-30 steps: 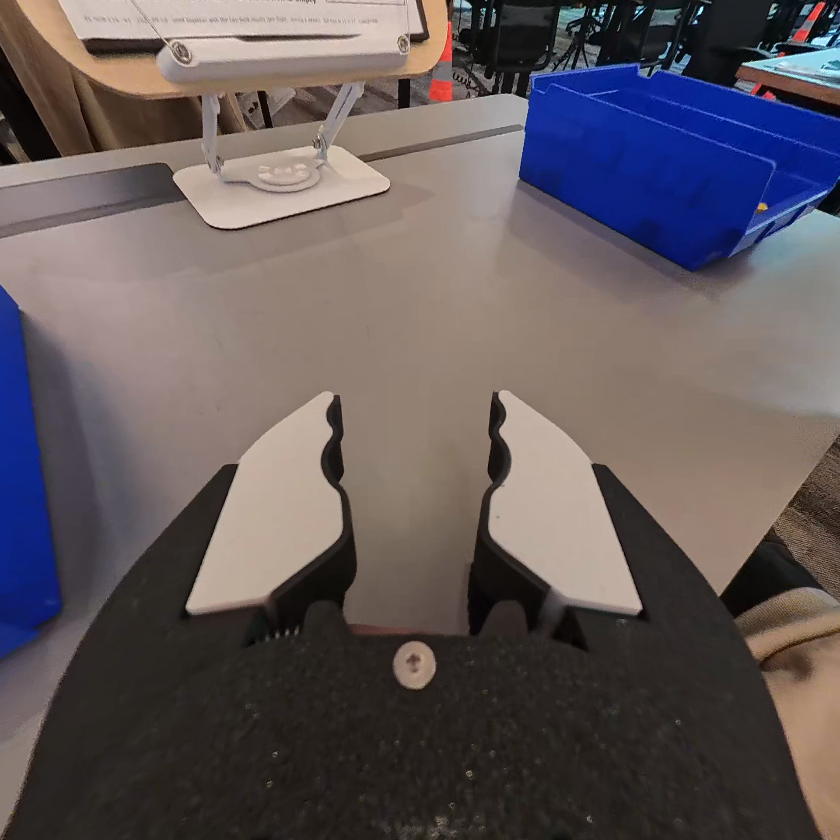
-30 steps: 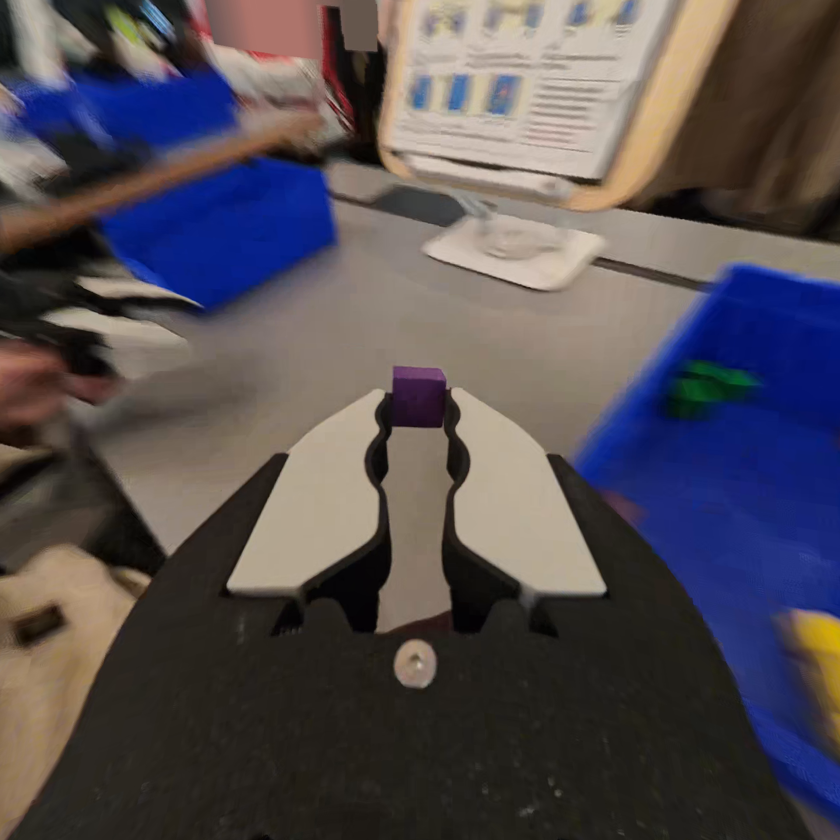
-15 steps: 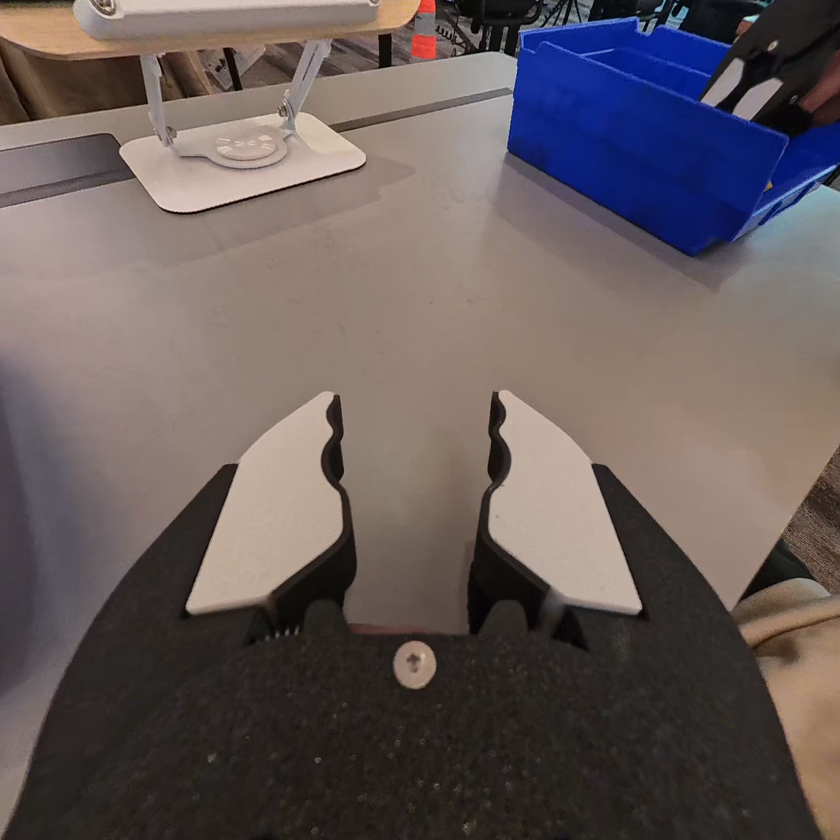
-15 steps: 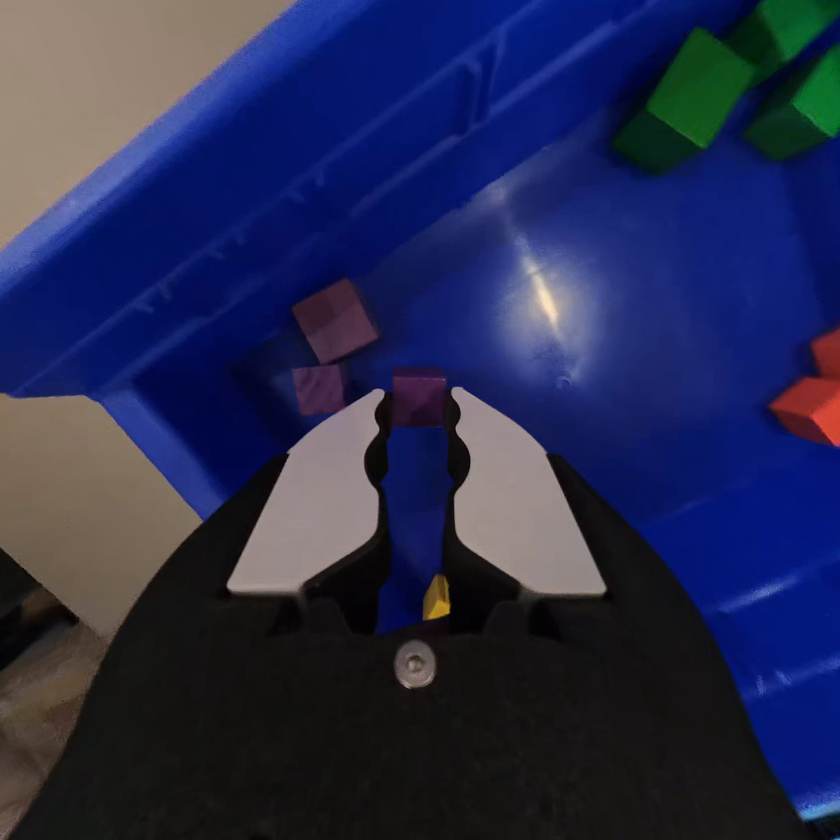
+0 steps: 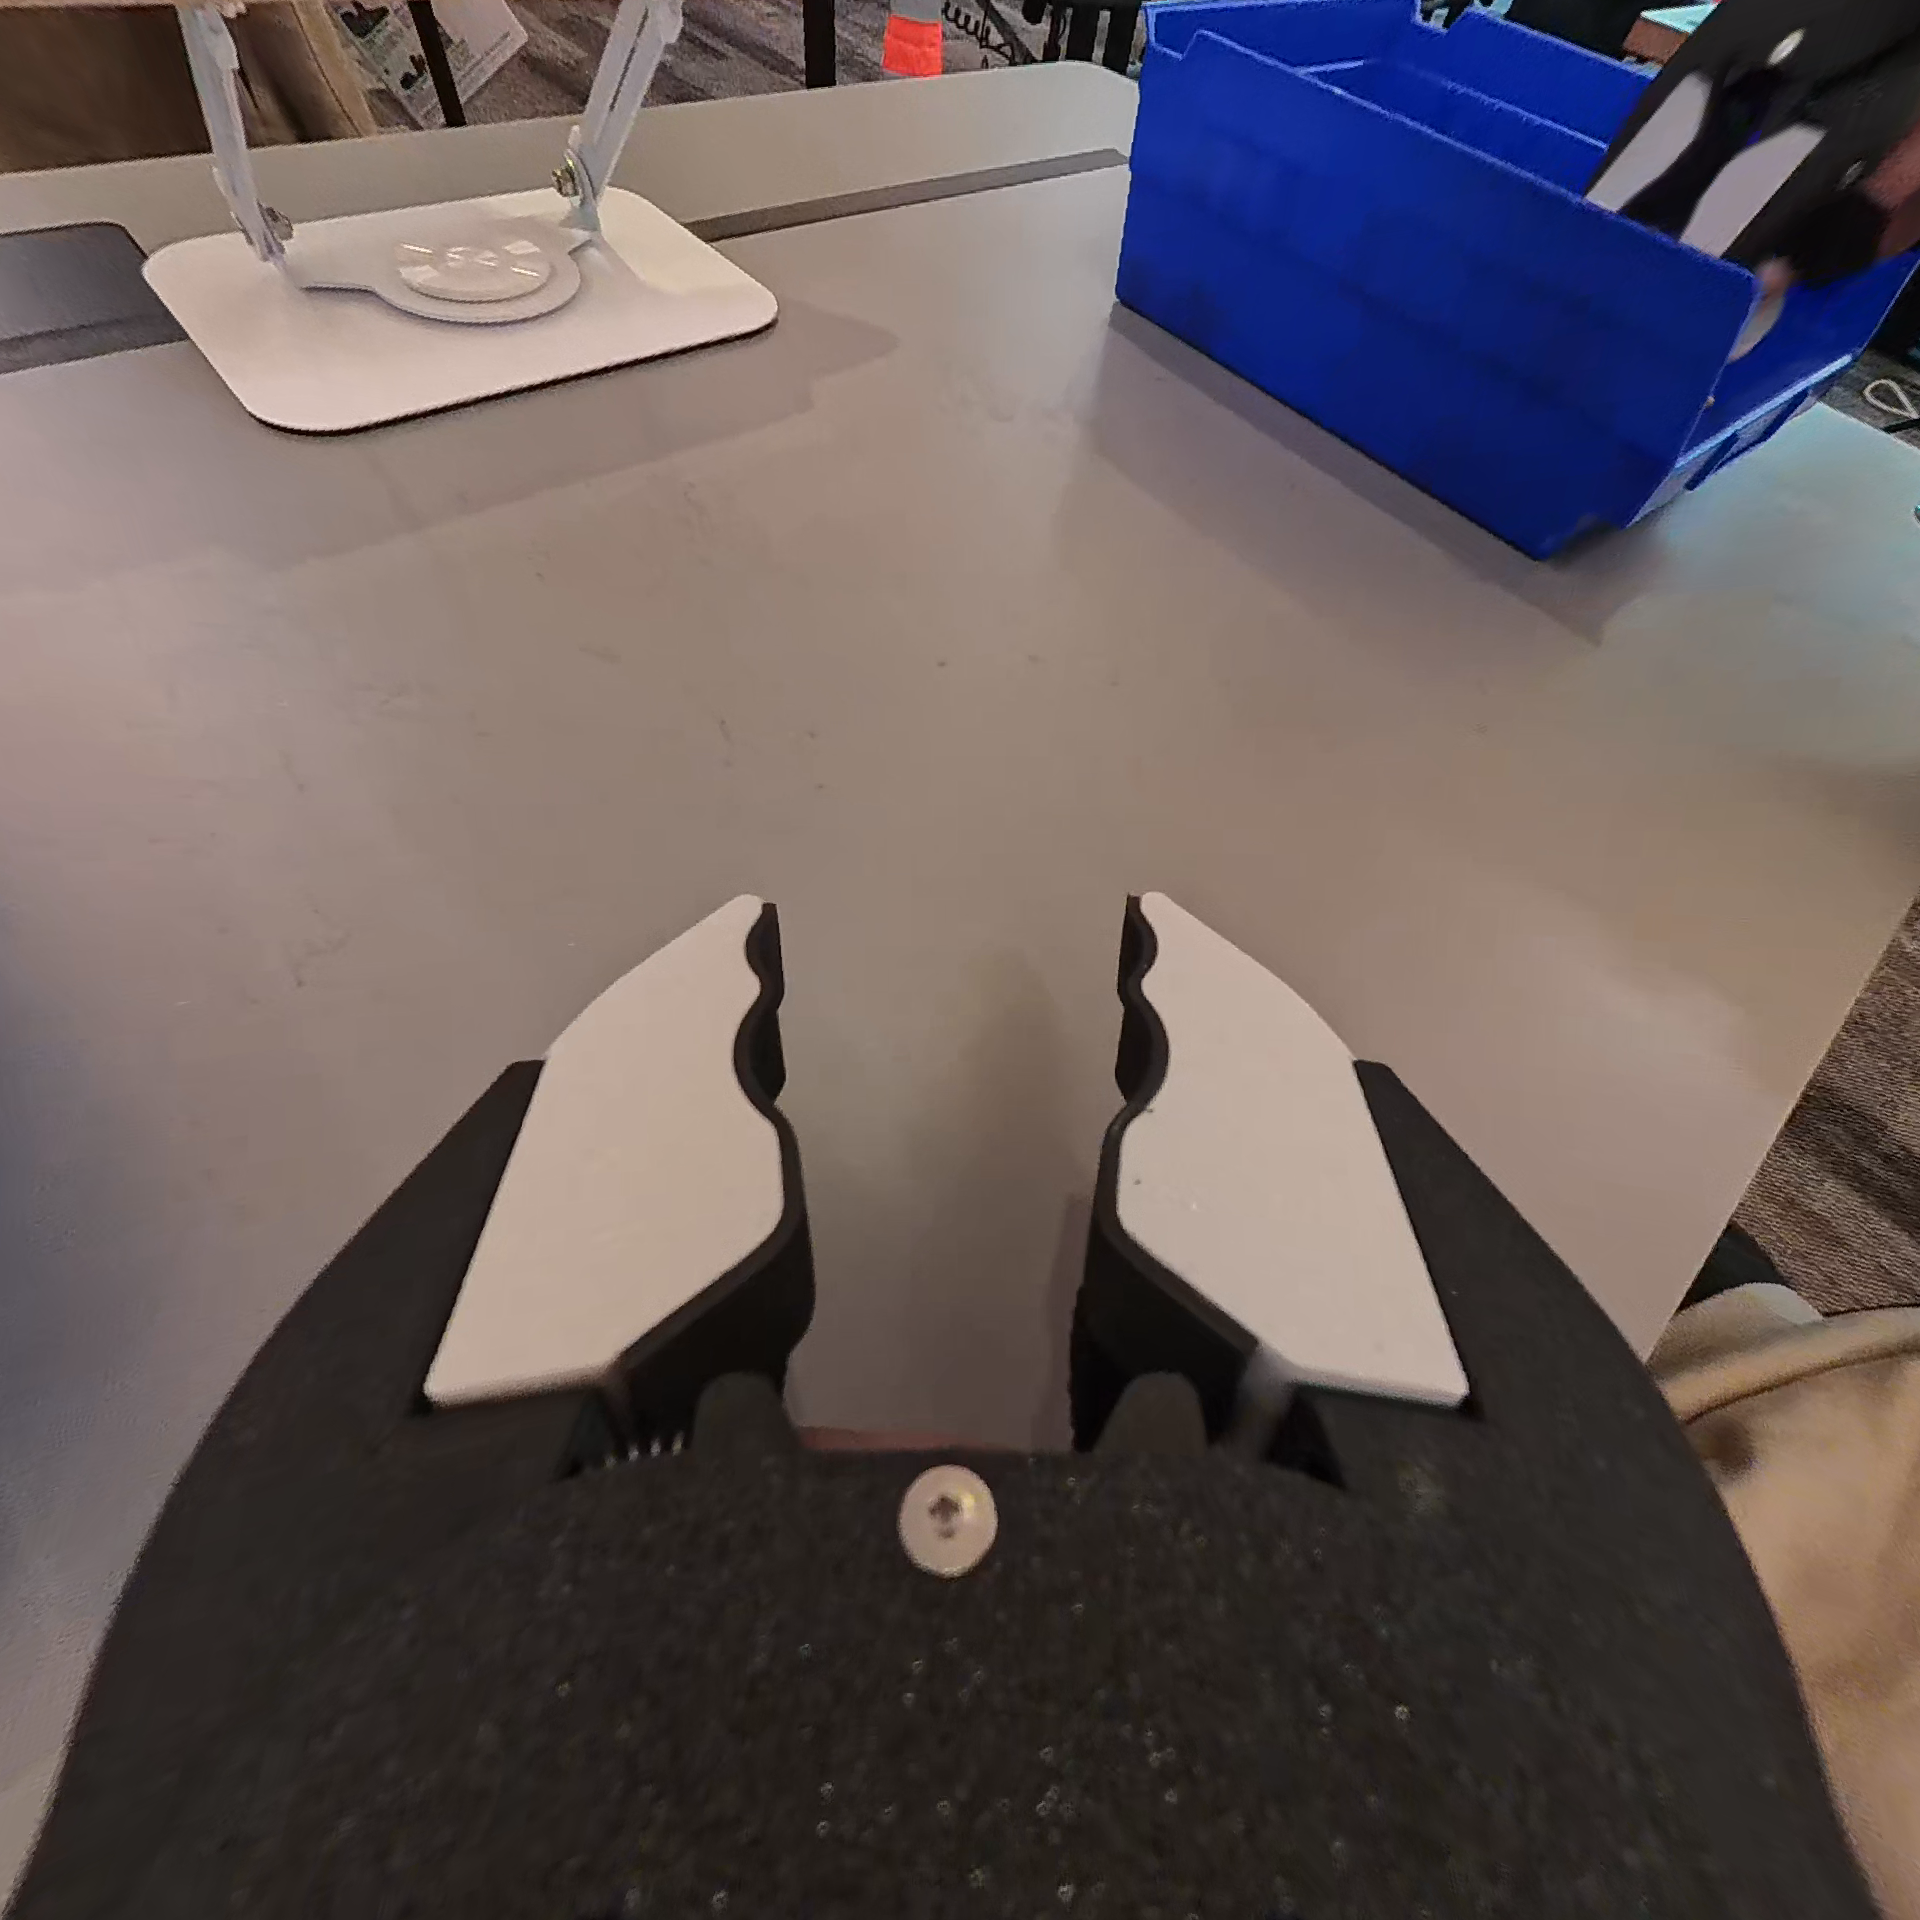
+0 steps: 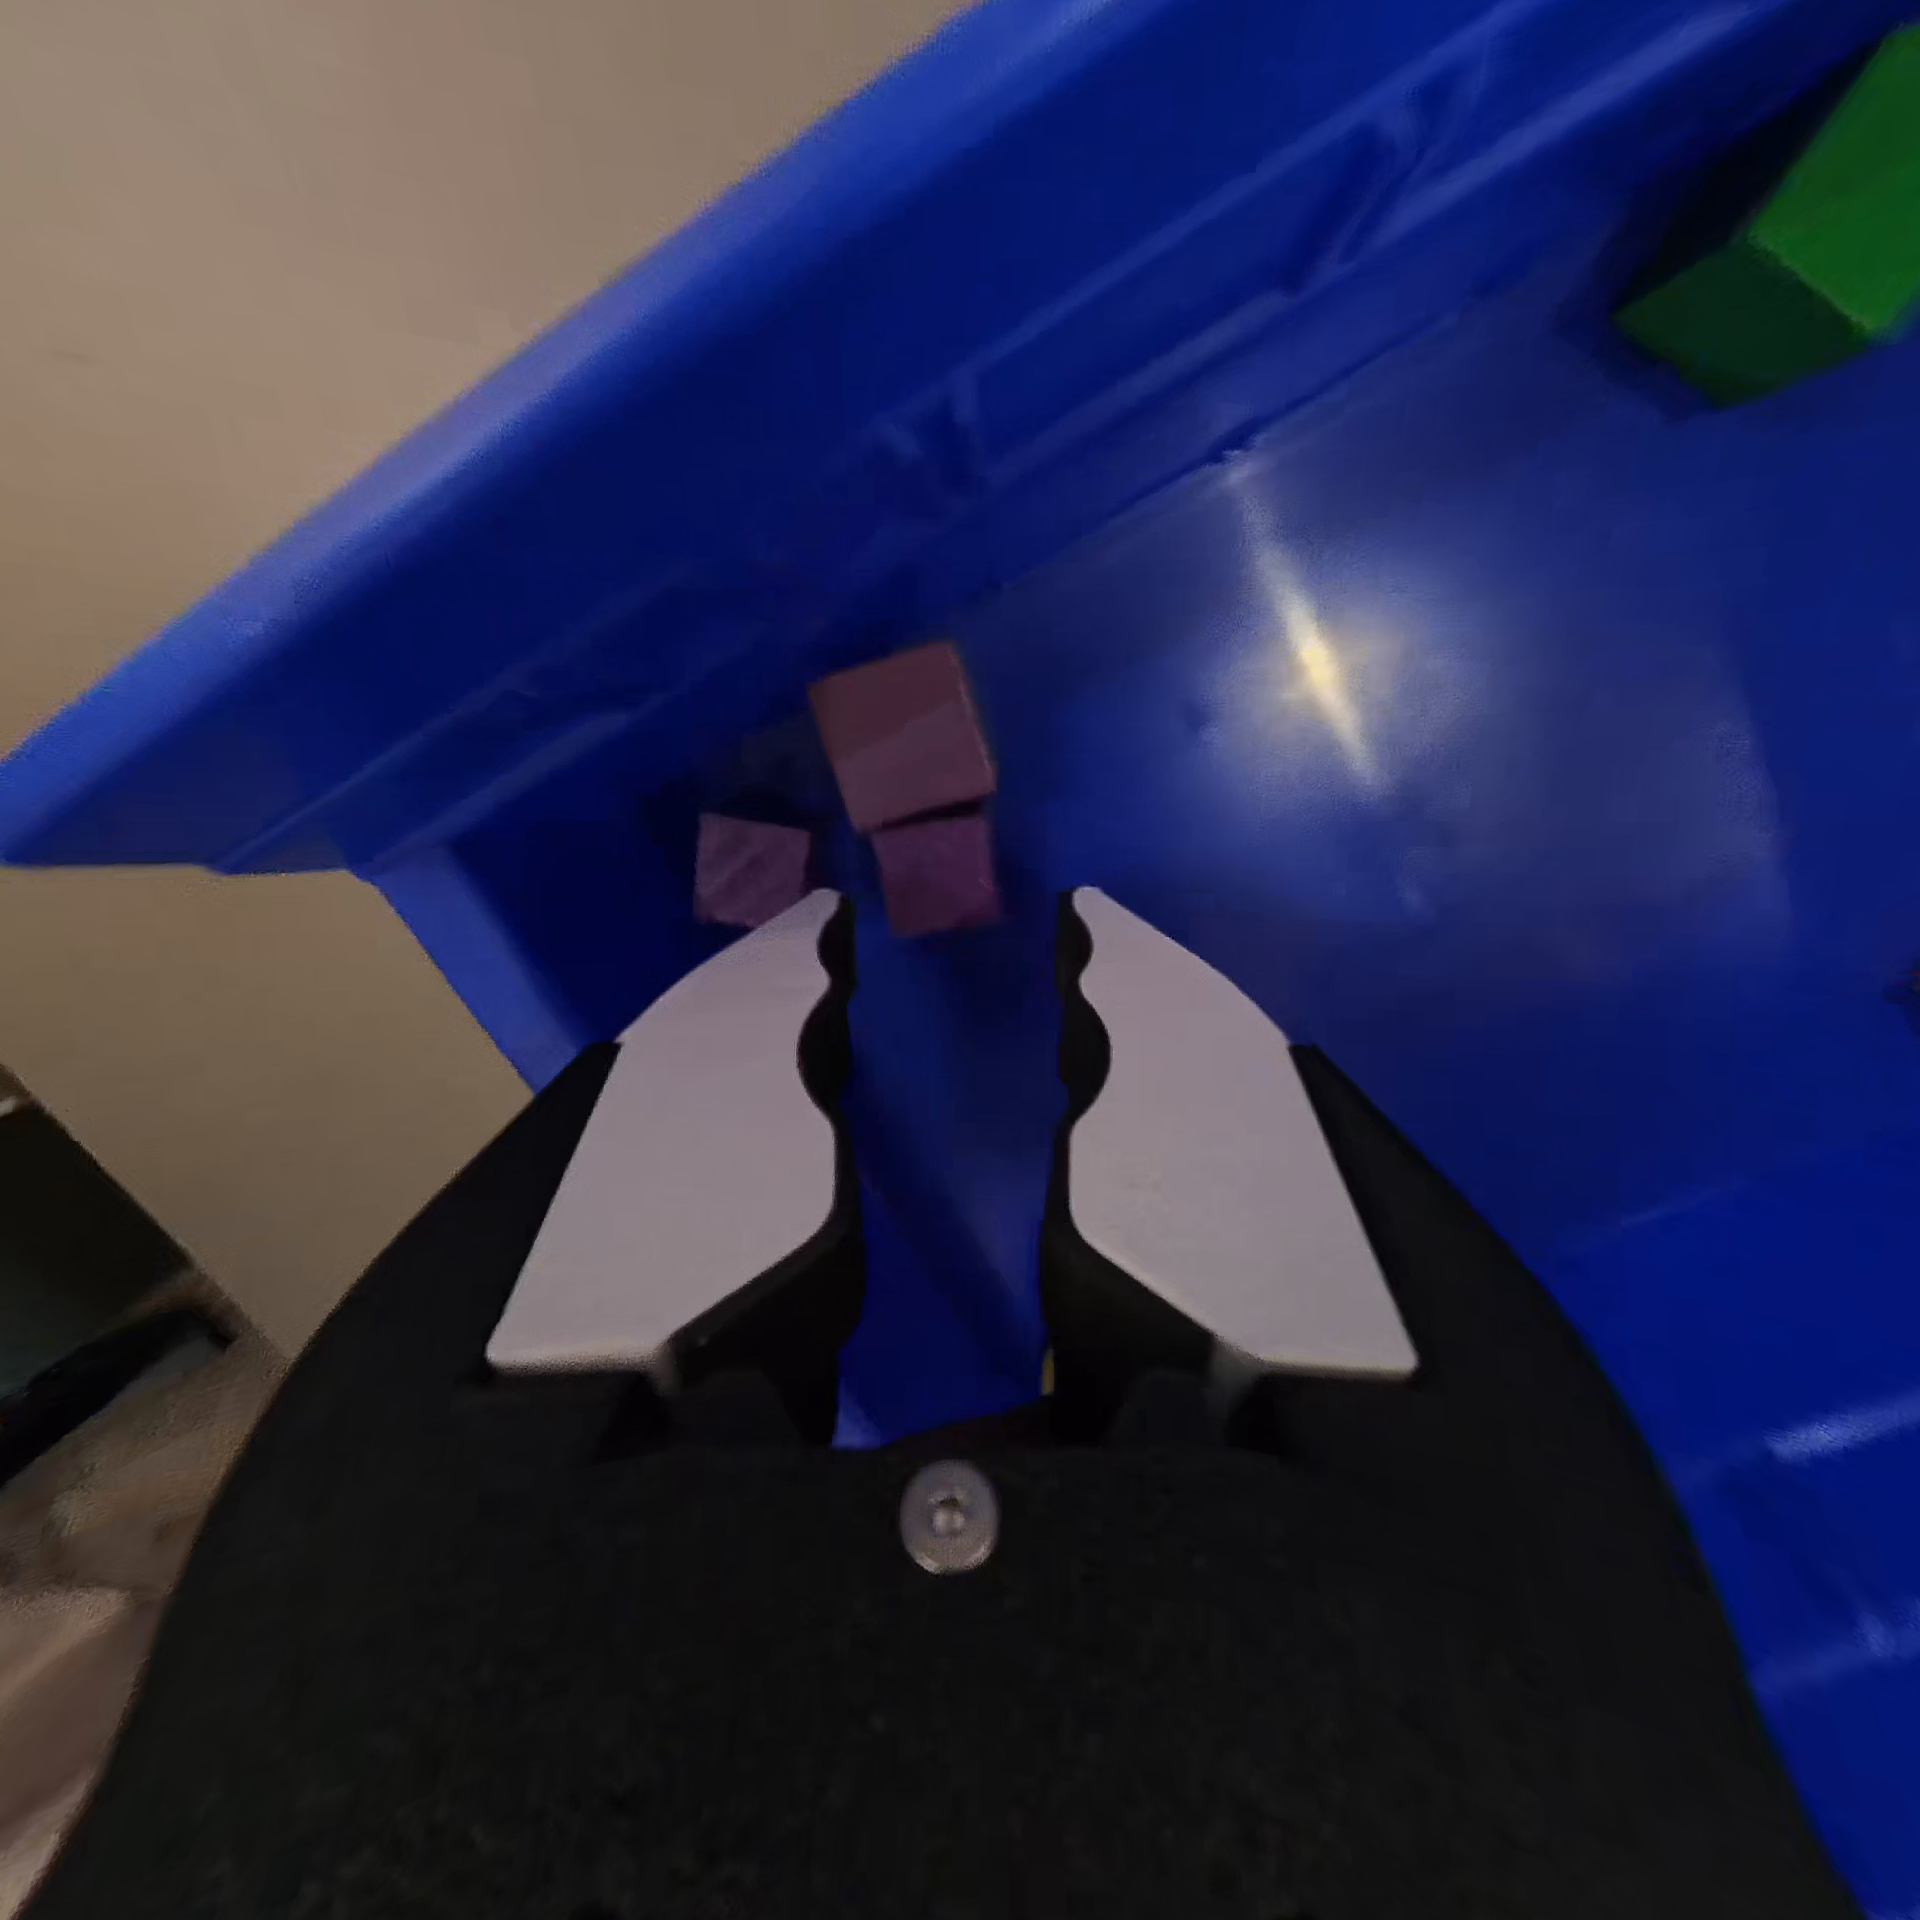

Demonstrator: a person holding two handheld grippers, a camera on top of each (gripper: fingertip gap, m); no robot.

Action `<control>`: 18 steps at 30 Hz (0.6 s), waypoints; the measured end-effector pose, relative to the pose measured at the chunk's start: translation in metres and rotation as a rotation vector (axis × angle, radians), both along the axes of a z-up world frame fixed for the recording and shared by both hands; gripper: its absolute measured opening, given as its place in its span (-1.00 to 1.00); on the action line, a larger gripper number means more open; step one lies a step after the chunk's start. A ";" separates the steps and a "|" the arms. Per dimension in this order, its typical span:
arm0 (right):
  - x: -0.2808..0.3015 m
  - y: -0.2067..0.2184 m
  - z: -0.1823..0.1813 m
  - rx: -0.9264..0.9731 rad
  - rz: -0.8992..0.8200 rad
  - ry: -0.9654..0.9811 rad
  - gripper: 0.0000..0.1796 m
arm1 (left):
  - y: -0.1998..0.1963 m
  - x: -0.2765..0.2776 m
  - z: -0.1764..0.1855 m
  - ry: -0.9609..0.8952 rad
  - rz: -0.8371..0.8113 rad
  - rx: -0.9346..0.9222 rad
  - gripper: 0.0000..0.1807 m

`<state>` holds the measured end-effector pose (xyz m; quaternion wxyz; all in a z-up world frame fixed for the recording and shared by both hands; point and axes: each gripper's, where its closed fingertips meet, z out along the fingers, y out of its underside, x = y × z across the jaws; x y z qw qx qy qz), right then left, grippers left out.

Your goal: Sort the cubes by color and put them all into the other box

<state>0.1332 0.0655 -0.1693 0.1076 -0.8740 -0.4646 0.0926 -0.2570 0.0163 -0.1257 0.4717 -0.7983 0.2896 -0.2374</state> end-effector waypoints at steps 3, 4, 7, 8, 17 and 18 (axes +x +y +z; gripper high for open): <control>-0.002 0.008 0.054 0.222 -0.090 0.113 -0.58 | 0.000 -0.004 0.004 -0.005 0.013 0.021 -0.32; -0.007 0.010 0.079 0.336 -0.128 0.176 -0.58 | 0.000 -0.005 0.005 -0.010 0.018 0.026 -0.32; -0.051 -0.003 0.154 0.680 -0.260 0.526 -0.61 | -0.001 -0.009 0.010 -0.039 0.037 0.040 -0.32; -0.073 -0.013 0.169 0.748 -0.318 0.682 -0.62 | -0.001 -0.010 0.012 -0.048 0.046 0.046 -0.32; -0.209 -0.062 0.093 0.903 -0.418 0.697 -0.58 | -0.001 -0.024 0.004 -0.066 0.098 0.018 -0.25; -0.213 -0.064 0.091 0.916 -0.430 0.698 -0.59 | -0.002 -0.023 0.000 -0.069 0.084 -0.002 -0.24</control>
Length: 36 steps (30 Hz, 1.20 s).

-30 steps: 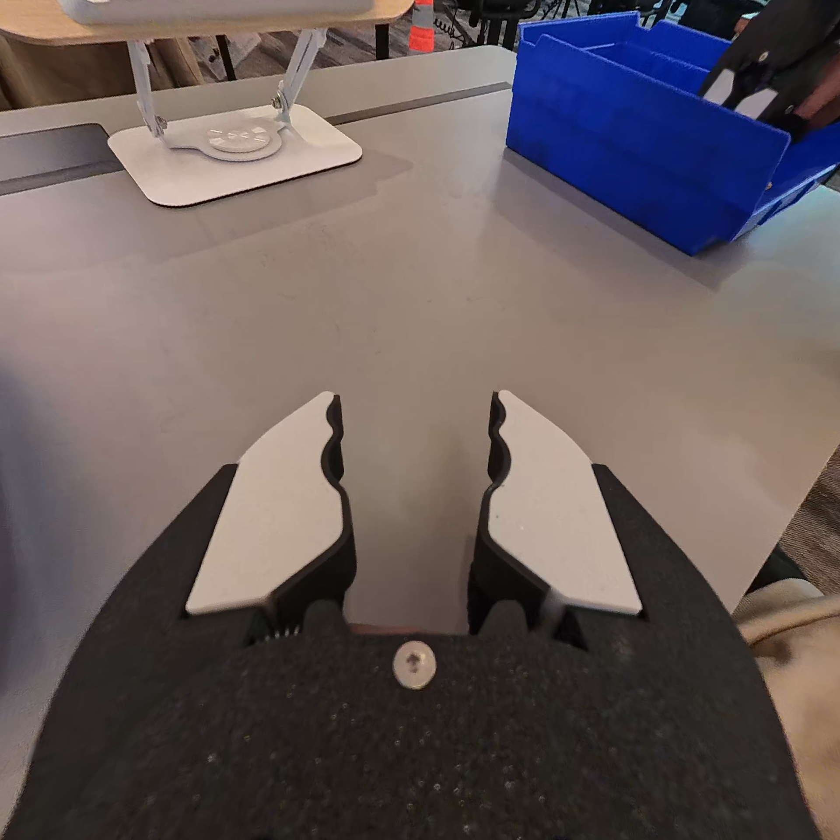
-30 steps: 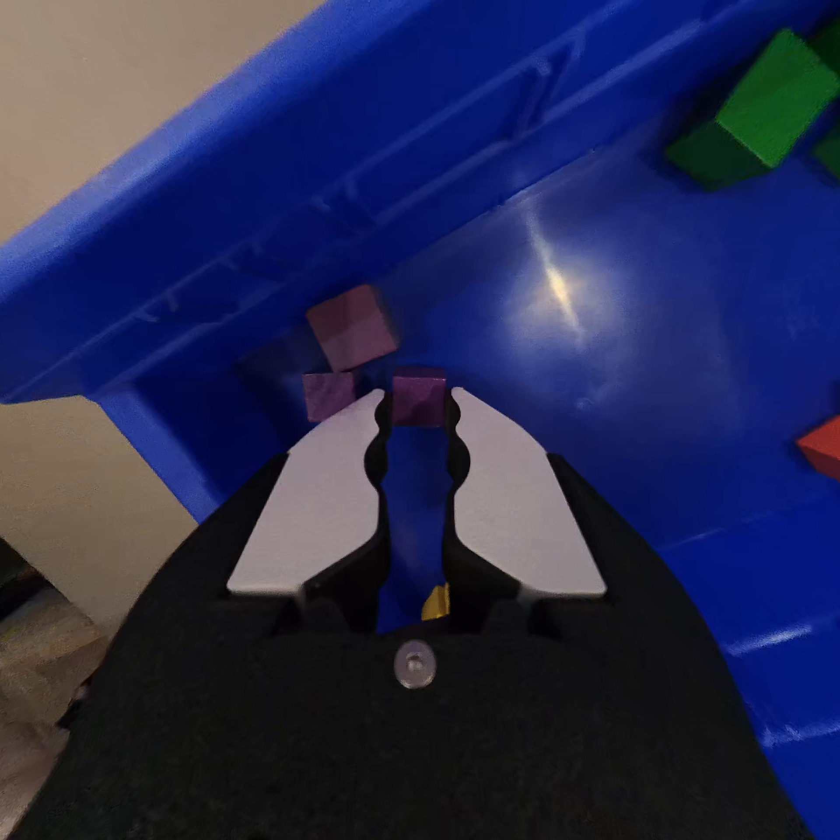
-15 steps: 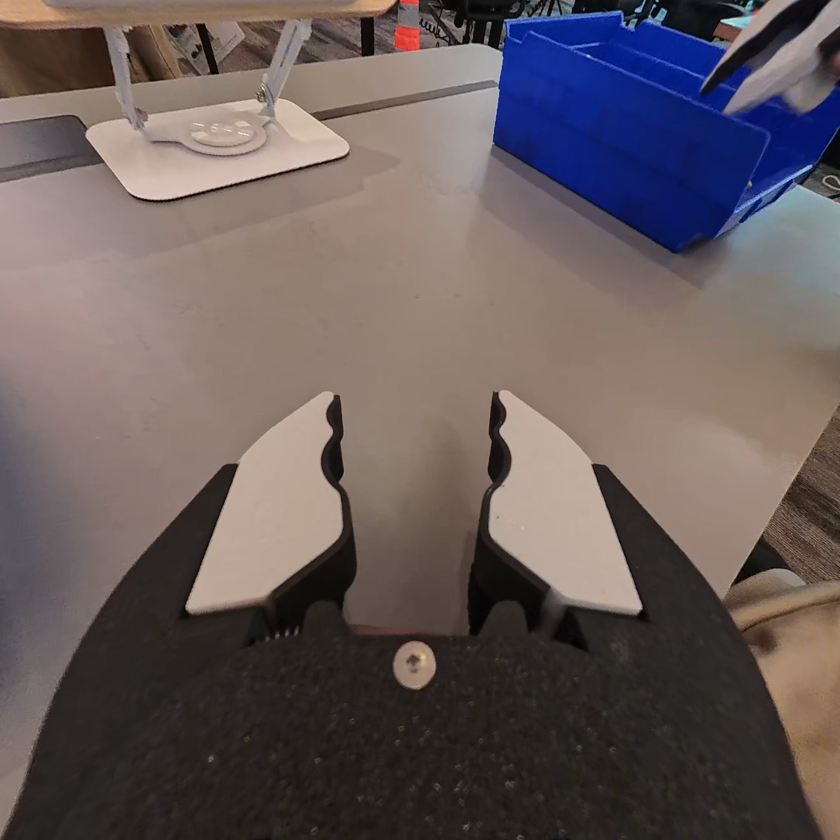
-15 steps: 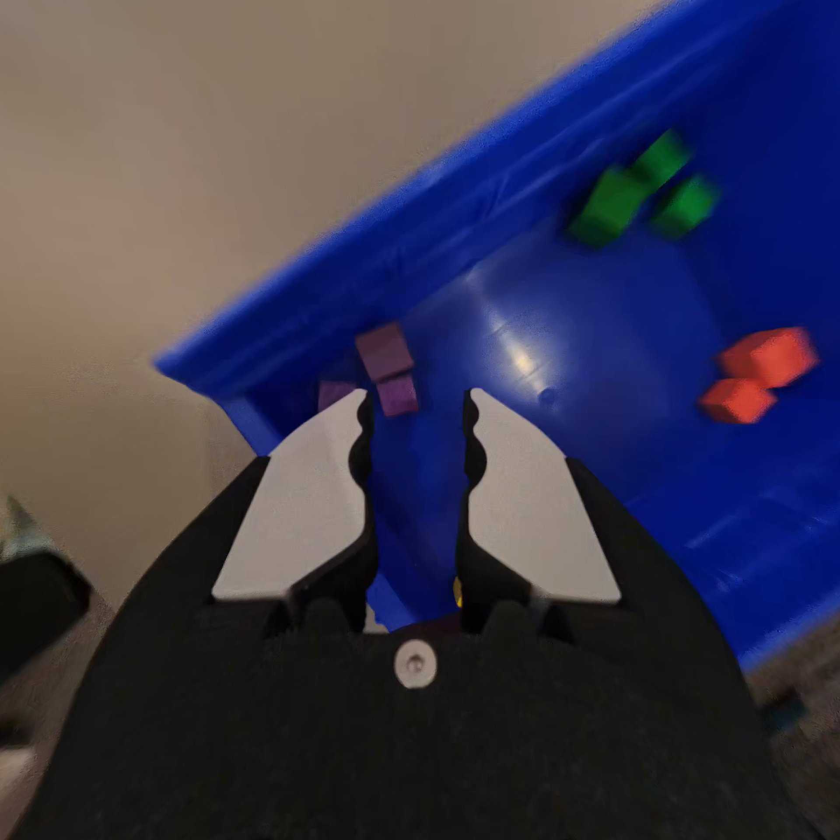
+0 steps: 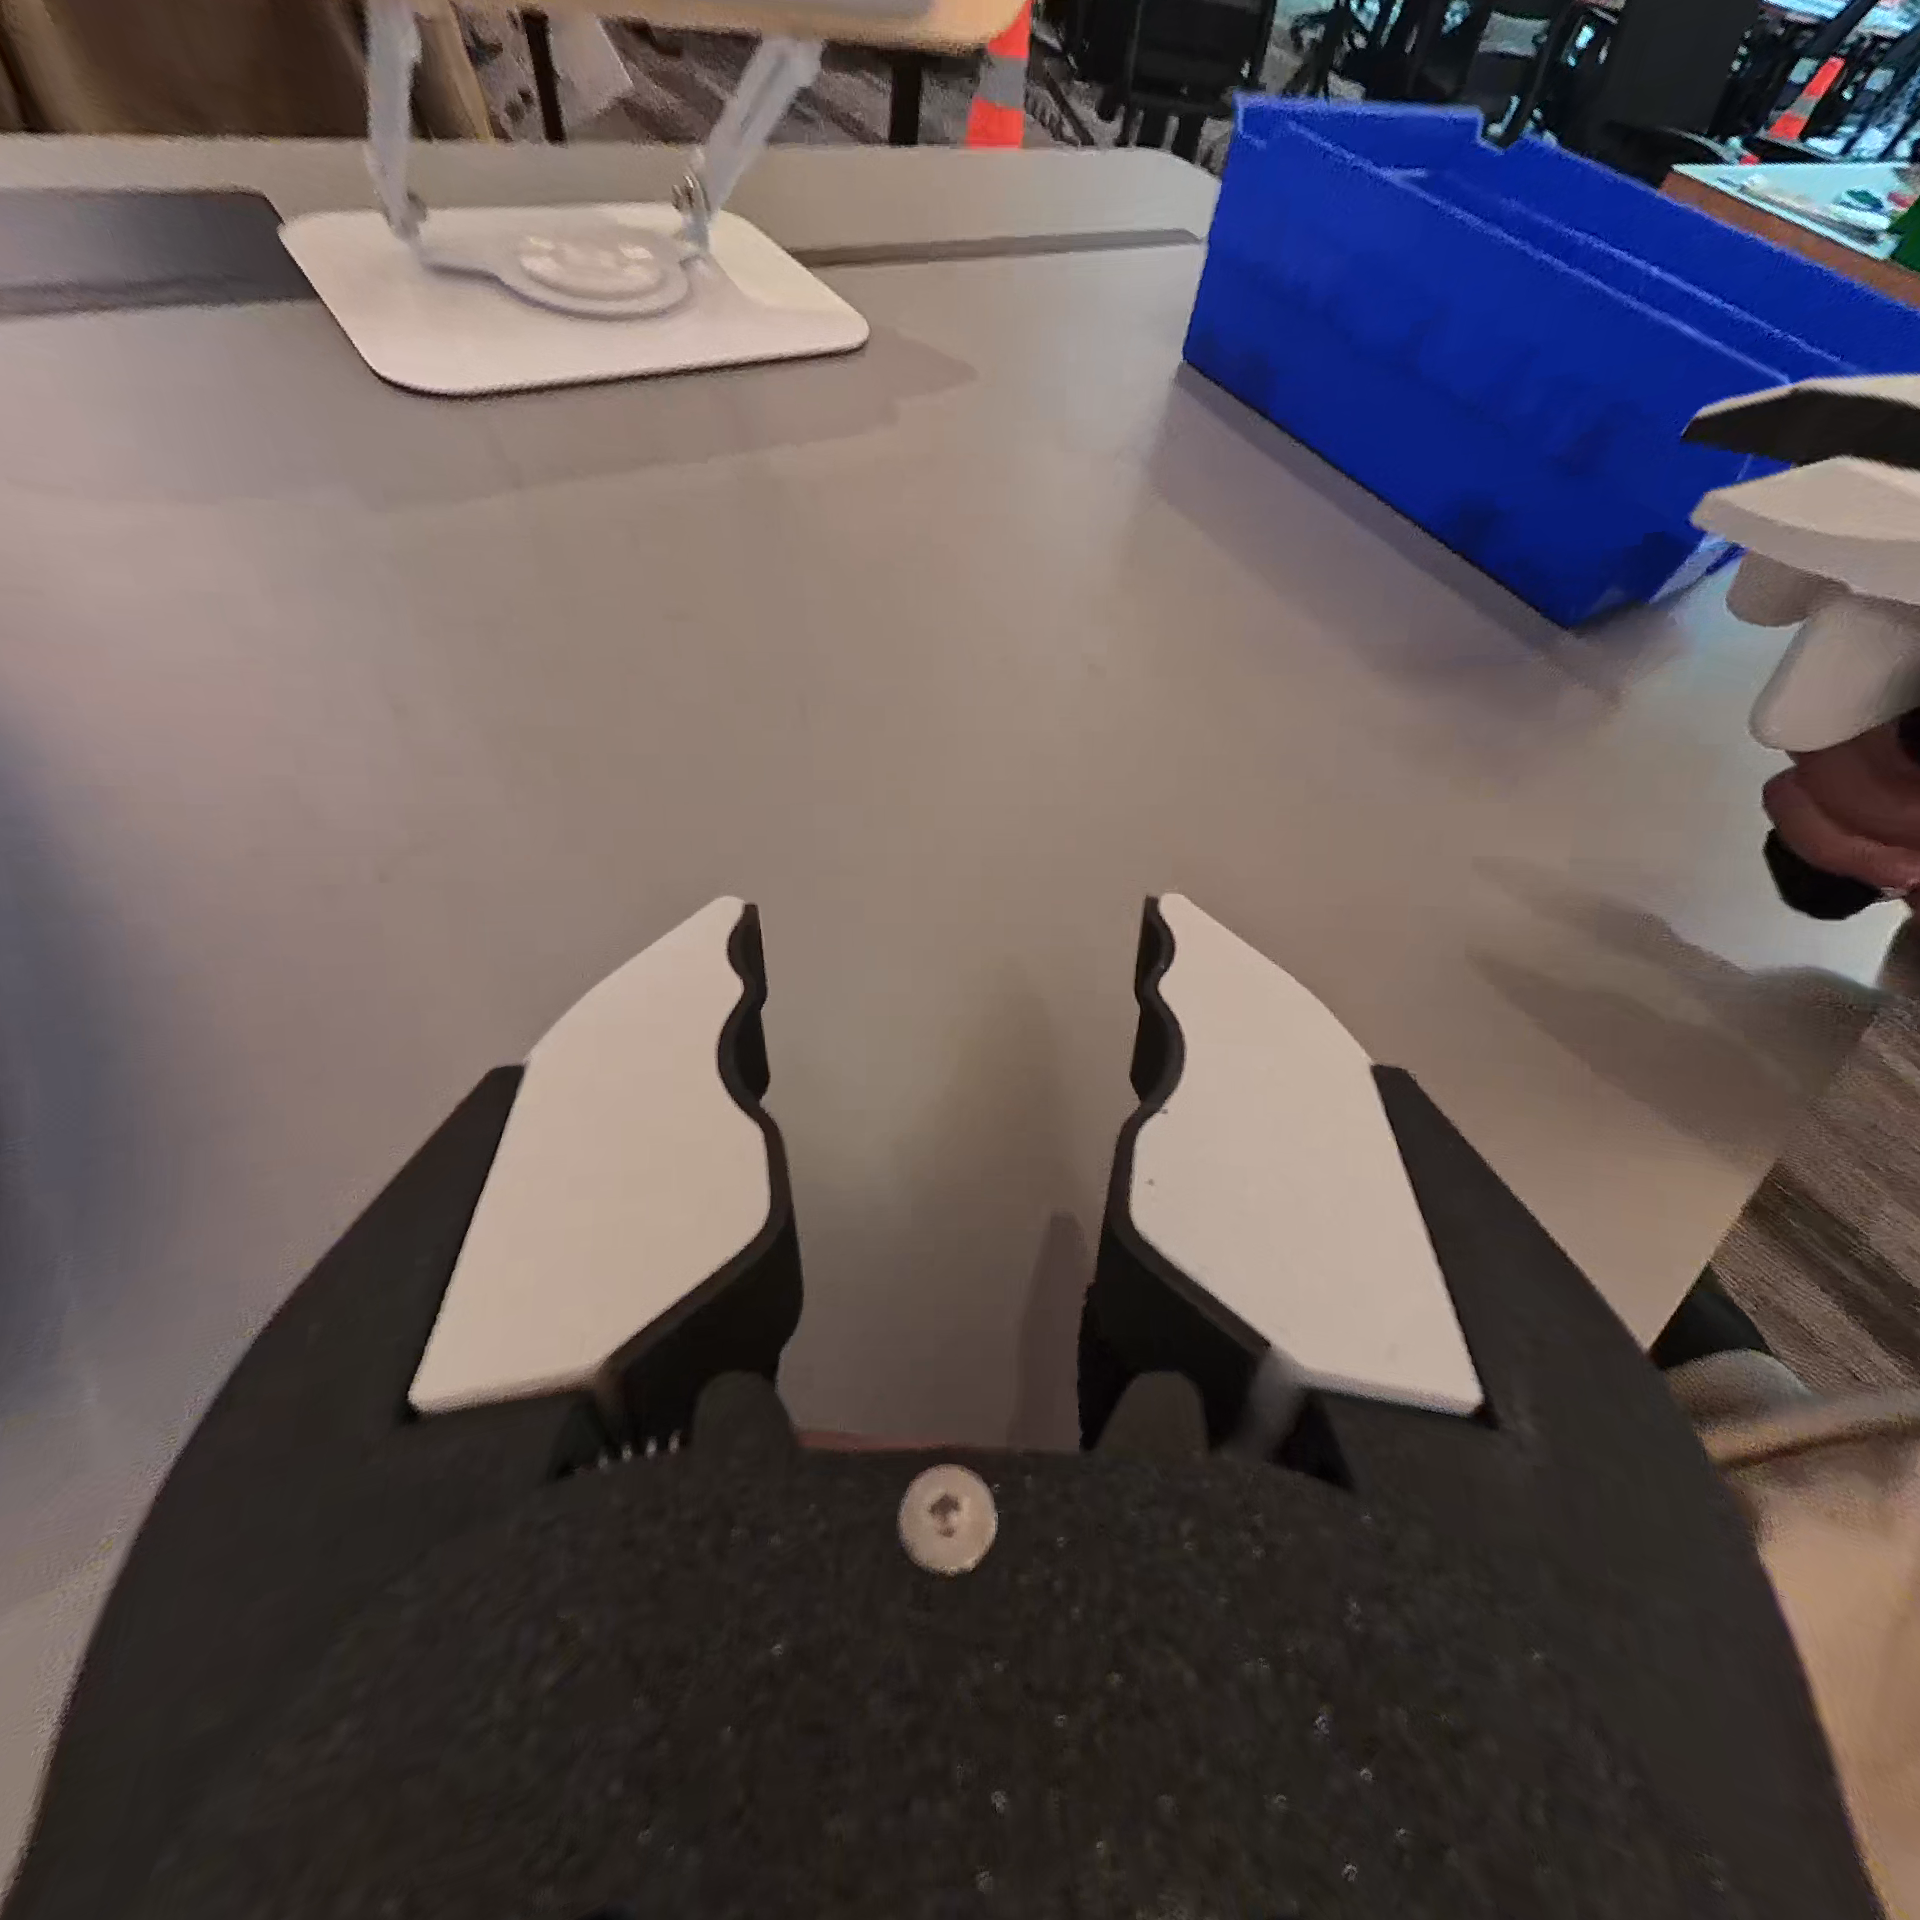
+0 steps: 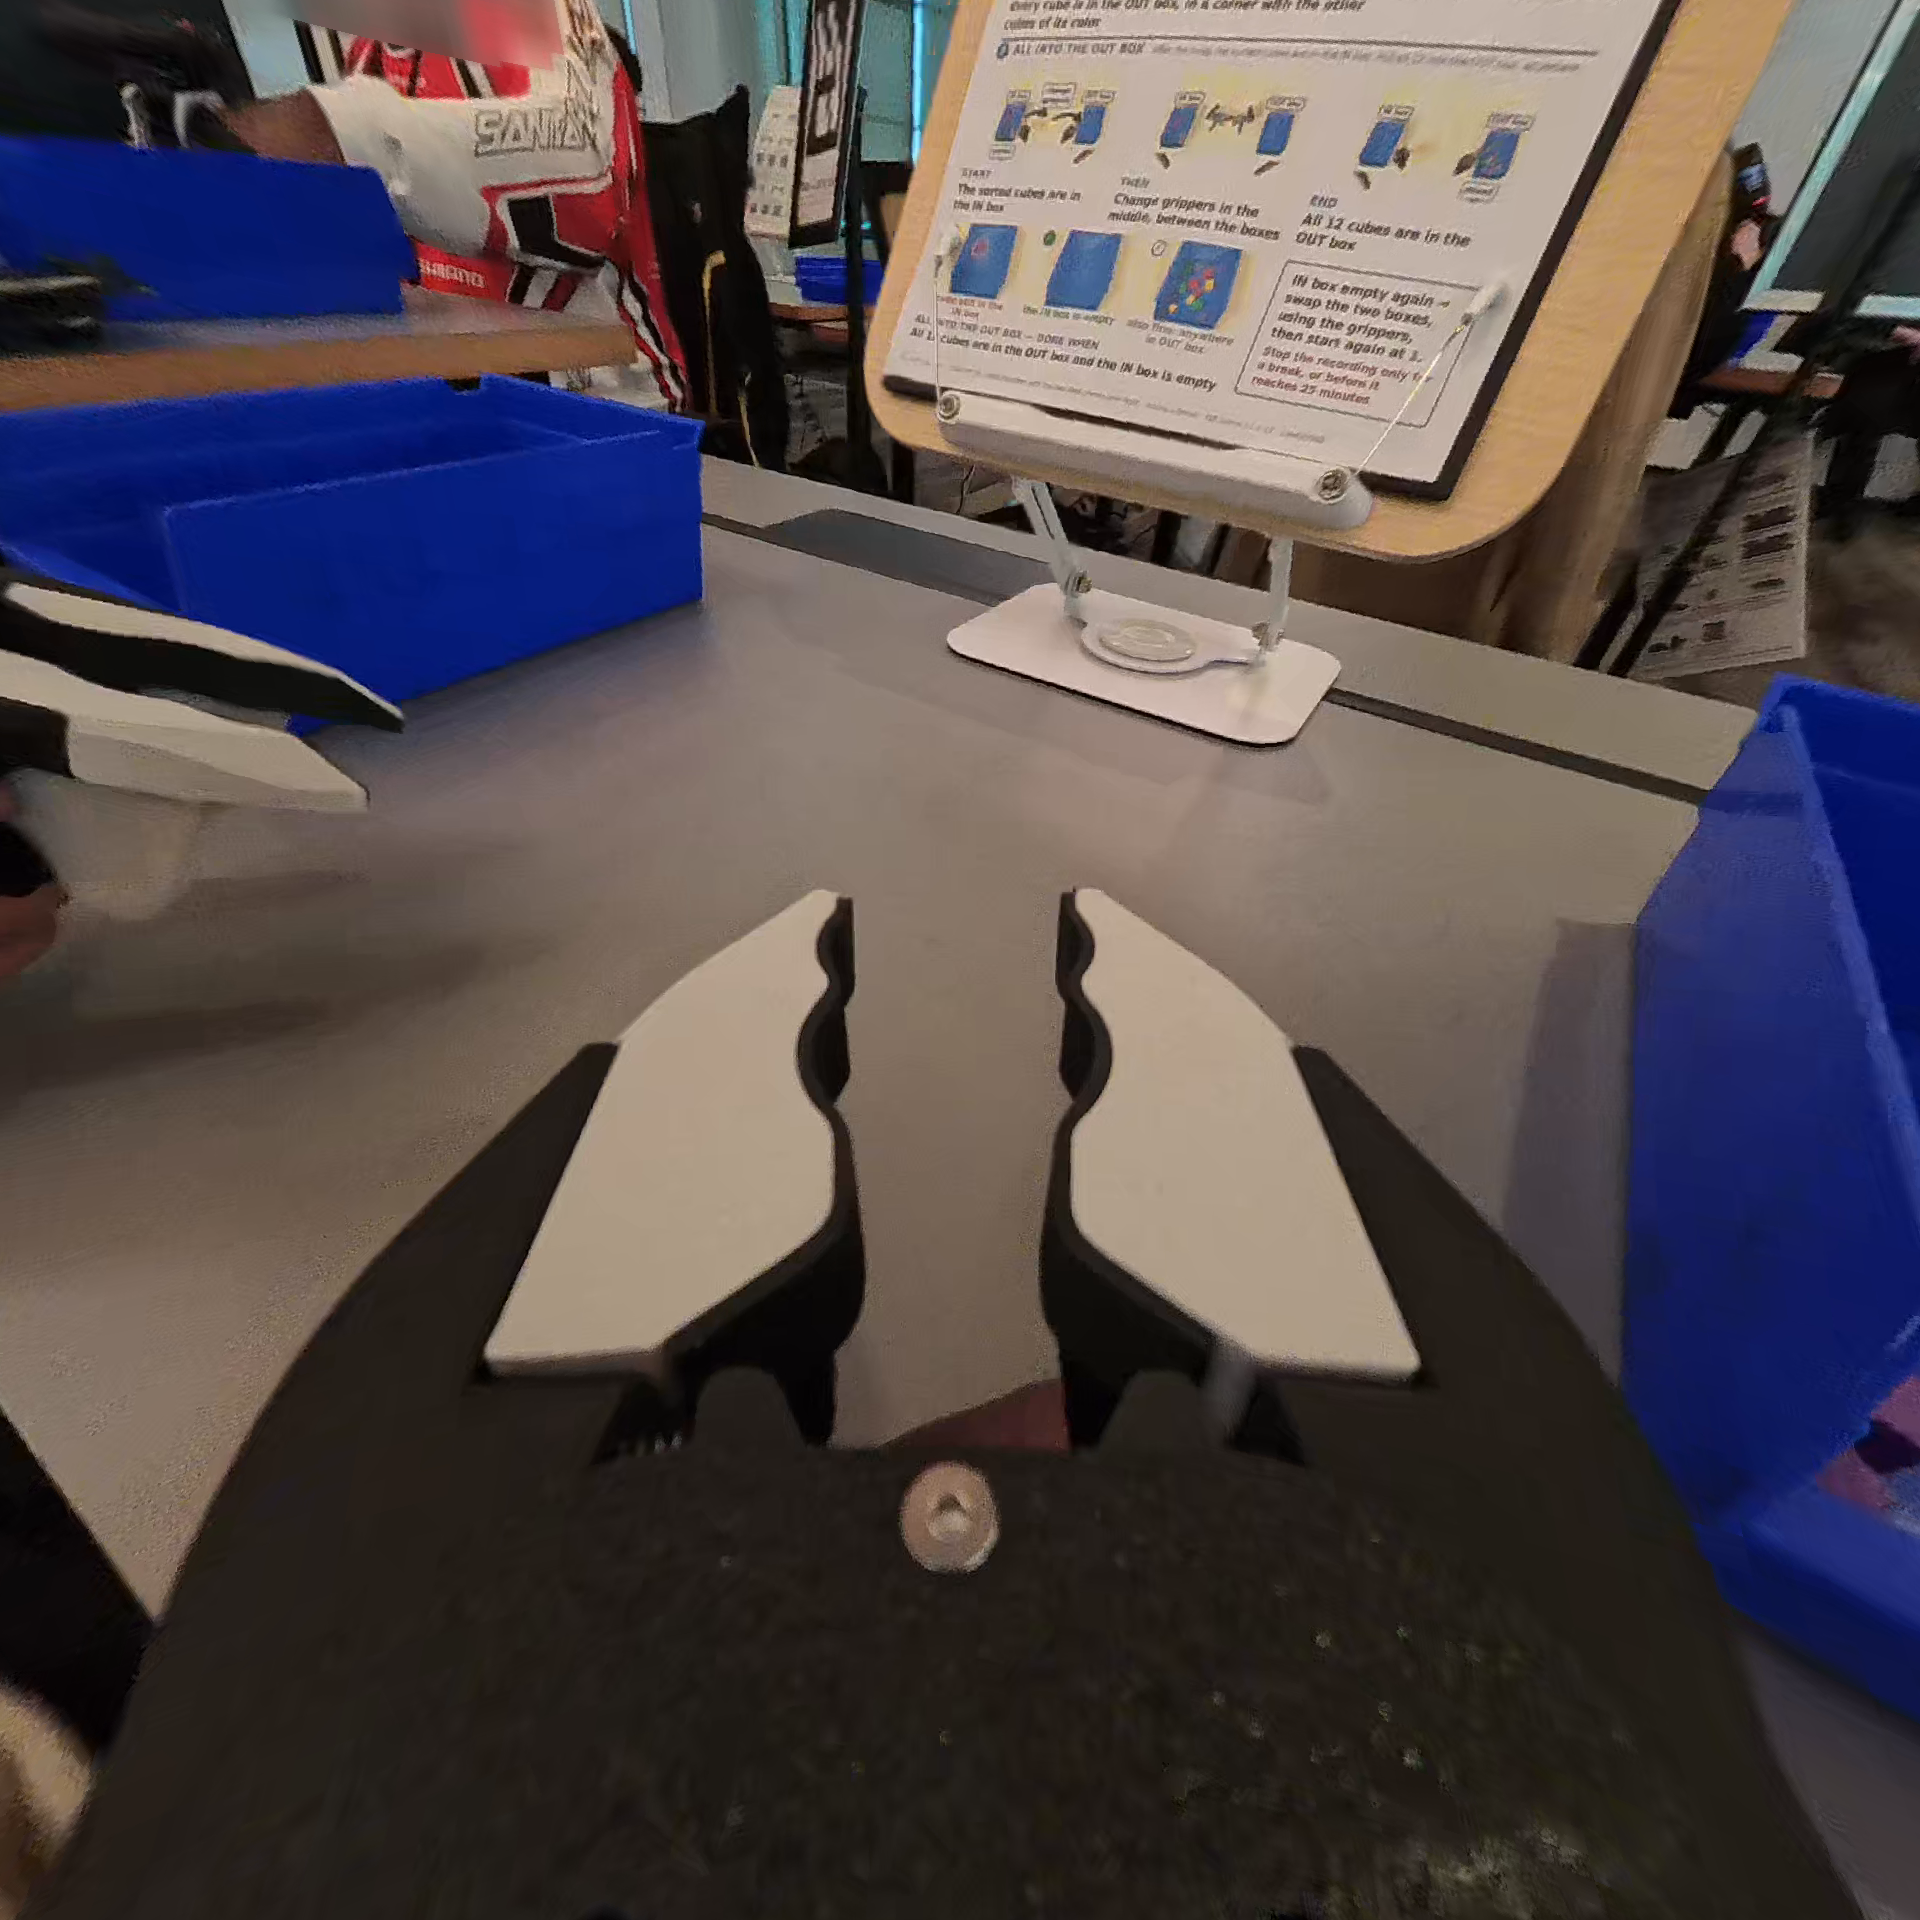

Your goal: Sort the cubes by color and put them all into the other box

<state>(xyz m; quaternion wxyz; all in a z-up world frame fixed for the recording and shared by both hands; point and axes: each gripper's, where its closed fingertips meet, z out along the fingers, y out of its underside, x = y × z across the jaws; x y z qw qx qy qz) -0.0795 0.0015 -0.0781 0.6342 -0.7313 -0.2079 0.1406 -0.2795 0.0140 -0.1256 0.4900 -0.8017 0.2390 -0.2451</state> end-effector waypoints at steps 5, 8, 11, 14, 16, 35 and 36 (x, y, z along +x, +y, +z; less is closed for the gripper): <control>-0.005 -0.009 -0.013 0.076 -0.069 -0.130 -0.67 | -0.003 0.003 -0.009 -0.001 -0.020 -0.035 -0.25; -0.014 -0.015 -0.013 0.062 -0.025 -0.102 -0.68 | -0.006 0.001 -0.004 0.014 -0.028 -0.017 -0.26; -0.019 -0.015 -0.019 0.050 -0.009 -0.114 -0.68 | -0.011 -0.002 0.008 -0.013 -0.051 -0.006 -0.27; -0.023 -0.014 -0.025 0.034 0.002 -0.134 -0.68 | -0.029 -0.016 0.049 -0.126 -0.159 0.009 -0.28; -0.024 -0.014 -0.025 0.030 0.011 -0.137 -0.68 | -0.031 -0.051 0.073 -0.088 -0.216 0.024 -0.36; -0.004 -0.009 -0.004 -0.003 -0.051 -0.046 -0.68 | 0.272 -0.206 -0.040 0.814 -0.479 -0.241 -0.39; -0.003 -0.010 -0.004 -0.005 -0.048 -0.037 -0.68 | 0.273 -0.205 -0.044 0.826 -0.492 -0.242 -0.39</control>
